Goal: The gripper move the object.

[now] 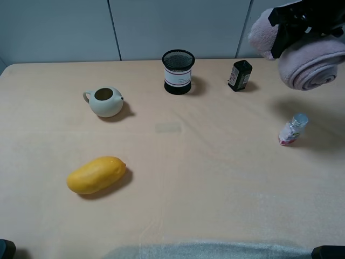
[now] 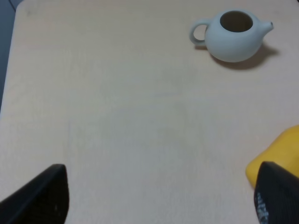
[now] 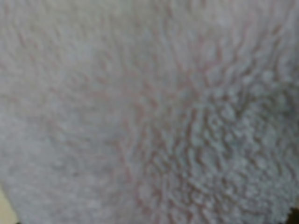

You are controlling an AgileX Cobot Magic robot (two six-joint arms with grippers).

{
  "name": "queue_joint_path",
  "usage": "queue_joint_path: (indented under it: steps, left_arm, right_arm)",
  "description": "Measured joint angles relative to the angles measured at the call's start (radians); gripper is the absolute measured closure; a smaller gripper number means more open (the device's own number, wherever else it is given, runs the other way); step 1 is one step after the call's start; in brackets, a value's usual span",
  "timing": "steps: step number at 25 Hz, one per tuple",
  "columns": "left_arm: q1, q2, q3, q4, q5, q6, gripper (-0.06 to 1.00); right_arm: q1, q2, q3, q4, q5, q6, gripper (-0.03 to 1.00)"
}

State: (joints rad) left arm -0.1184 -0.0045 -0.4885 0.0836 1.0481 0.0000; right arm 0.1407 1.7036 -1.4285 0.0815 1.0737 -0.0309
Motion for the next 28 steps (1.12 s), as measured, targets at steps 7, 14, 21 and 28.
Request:
queue_joint_path:
  steps: [7, 14, 21, 28]
  left_arm:
    - [0.000, 0.000, 0.000, 0.000, 0.000, 0.000, 0.15]
    - [0.000, 0.000, 0.000, 0.000, 0.000, 0.000, 0.15]
    - [0.000, 0.000, 0.000, 0.000, 0.000, 0.000, 0.15]
    - [0.000, 0.000, 0.000, 0.000, 0.000, 0.000, 0.15]
  right_arm:
    - [-0.093, 0.025, -0.012, 0.001, -0.044, 0.003, 0.56]
    - [-0.132, 0.122, -0.105, -0.011, -0.056, -0.009, 0.56]
    - [-0.132, 0.231, -0.185, -0.029, -0.119, -0.023, 0.56]
    - [-0.139, 0.315, -0.198, -0.030, -0.216, -0.027, 0.56]
